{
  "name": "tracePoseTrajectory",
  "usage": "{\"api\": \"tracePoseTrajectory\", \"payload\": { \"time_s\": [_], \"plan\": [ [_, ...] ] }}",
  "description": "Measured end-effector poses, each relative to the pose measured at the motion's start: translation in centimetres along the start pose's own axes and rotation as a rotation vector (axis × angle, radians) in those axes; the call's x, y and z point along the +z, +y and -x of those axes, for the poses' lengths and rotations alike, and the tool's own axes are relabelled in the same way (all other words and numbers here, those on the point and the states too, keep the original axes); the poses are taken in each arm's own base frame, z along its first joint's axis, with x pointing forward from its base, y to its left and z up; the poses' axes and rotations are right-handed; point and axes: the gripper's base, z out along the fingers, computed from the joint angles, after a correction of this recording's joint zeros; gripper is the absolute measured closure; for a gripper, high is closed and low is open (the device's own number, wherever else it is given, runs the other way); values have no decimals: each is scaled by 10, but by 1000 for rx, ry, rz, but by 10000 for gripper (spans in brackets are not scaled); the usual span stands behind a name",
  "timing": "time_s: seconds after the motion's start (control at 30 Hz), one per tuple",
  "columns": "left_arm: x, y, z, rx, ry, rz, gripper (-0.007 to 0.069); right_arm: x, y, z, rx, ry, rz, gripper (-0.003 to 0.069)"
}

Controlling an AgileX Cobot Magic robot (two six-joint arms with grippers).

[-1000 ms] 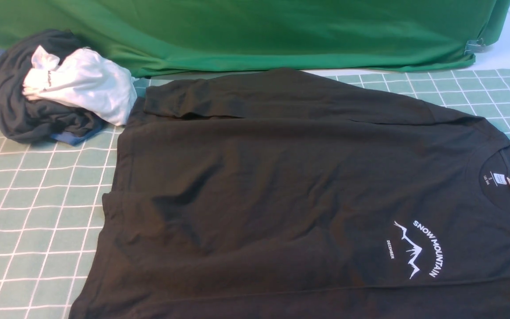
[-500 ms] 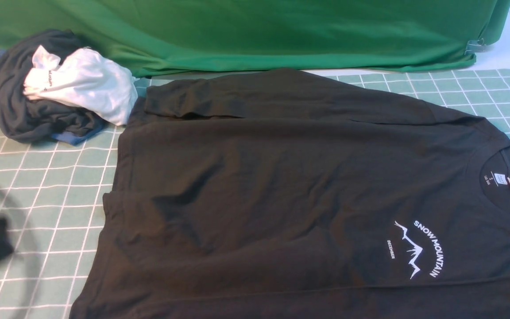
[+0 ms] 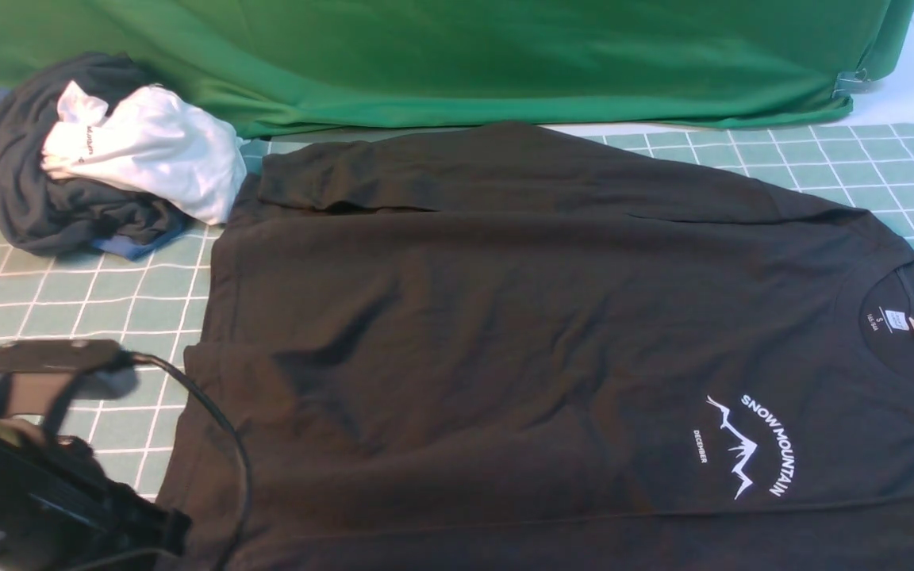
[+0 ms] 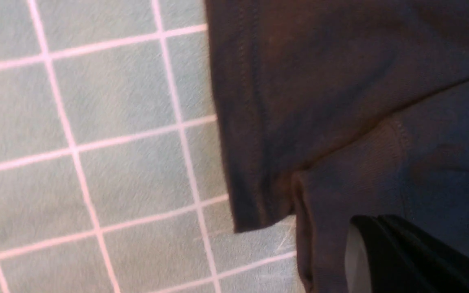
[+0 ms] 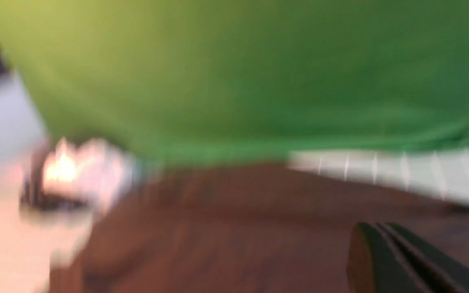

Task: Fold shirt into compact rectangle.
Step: 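Grasp the left edge of the dark T-shirt lying flat on the table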

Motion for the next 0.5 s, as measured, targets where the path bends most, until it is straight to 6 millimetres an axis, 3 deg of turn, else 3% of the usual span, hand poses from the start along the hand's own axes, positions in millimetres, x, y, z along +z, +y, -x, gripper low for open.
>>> {"api": "tracePoseTrajectory", "payload": {
  "time_s": [0.17,0.33,0.4,0.5],
  "plan": [
    [4,-27,-1,140,-11,11,622,33,9,-3,-68,212,85,654],
    [6,-37,-2,141,-36,33,597,49,18,-9,-81,289,152,654],
    [8,-37,-2,151,-49,49,562,53,22,-10,-90,296,178,654],
    [20,-33,-6,180,-32,86,437,54,26,-8,-108,276,213,654]
  ]
}}
